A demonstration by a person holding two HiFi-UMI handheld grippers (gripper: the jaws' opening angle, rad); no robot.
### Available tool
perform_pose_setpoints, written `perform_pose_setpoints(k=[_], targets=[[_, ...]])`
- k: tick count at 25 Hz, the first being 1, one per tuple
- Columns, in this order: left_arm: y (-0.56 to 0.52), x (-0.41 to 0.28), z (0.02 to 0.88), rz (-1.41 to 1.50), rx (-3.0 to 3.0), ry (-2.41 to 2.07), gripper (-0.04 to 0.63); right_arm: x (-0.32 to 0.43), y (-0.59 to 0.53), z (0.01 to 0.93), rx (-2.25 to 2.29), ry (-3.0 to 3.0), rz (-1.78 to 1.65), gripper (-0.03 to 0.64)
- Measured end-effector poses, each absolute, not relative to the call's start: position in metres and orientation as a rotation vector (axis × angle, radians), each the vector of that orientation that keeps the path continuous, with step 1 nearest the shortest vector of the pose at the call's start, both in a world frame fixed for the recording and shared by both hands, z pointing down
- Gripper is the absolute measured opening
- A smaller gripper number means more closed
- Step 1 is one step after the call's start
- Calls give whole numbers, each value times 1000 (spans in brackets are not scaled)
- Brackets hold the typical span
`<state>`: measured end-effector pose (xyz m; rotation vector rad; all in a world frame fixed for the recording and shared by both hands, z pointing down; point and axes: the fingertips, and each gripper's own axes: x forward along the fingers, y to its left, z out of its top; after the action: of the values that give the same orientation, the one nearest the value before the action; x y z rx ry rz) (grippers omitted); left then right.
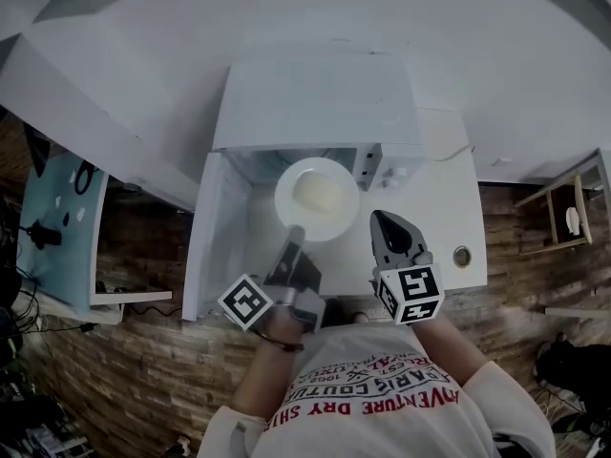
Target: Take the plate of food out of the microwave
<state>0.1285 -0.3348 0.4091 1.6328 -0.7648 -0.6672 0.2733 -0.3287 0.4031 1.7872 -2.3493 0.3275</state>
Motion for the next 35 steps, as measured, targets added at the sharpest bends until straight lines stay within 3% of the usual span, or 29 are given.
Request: perform_pose_setpoints(k=[13, 35], targets=[[-332, 137, 358, -737, 1708, -721, 14, 275, -312, 365, 1828, -2391, 187, 12], [-341, 129, 363, -767, 1665, -730, 15, 269, -326, 365, 1820, -2417, 191, 12]])
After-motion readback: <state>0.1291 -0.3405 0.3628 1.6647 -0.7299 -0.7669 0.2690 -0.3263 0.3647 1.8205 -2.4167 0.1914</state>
